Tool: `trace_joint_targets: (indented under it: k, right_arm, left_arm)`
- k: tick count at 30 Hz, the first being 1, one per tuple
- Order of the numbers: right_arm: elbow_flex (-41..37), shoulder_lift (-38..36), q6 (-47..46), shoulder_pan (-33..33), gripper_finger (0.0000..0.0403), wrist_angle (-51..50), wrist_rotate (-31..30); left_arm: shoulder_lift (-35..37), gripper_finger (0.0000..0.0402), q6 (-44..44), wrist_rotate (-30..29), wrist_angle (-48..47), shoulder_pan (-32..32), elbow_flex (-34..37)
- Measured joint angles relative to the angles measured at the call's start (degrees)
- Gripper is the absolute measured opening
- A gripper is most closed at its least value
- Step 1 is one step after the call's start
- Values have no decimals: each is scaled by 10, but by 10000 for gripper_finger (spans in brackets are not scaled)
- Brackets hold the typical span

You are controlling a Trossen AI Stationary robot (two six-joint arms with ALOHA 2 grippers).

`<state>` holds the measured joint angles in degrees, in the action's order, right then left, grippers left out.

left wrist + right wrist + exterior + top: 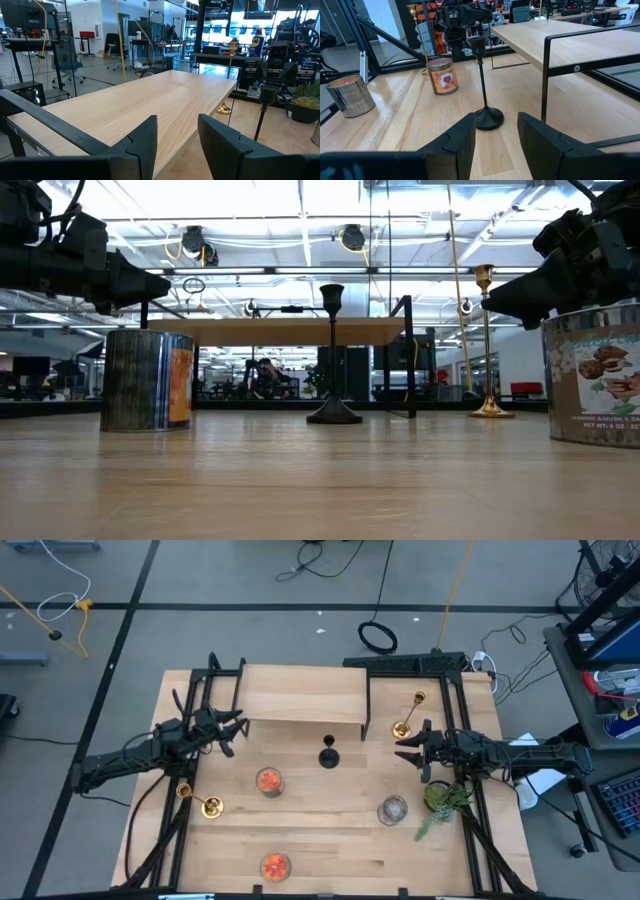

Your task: Pick & Place candle stick holders

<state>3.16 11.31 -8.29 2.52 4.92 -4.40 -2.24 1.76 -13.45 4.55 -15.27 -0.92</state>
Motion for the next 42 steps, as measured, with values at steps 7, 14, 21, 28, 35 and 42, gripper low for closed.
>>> trace_joint_targets:
  k: [7, 14, 21, 28, 35, 42]
  right_arm:
    - [0, 0, 0, 0, 141, 0, 0]
    - [0, 0, 0, 0, 141, 0, 0]
    - [0, 0, 4, 0, 141, 2, 0]
    - [0, 0, 130, 0, 141, 10, -1]
    - [0, 0, 136, 0, 141, 9, 0]
    - [0, 0, 136, 0, 141, 9, 0]
  left_arm:
    - [0, 150, 0, 0, 0, 0, 0]
    - [0, 150, 0, 0, 0, 0, 0]
    - [0, 150, 0, 0, 0, 0, 0]
    - [0, 150, 0, 0, 0, 0, 0]
    - [0, 150, 0, 0, 0, 0, 0]
    - [0, 150, 0, 0, 0, 0, 0]
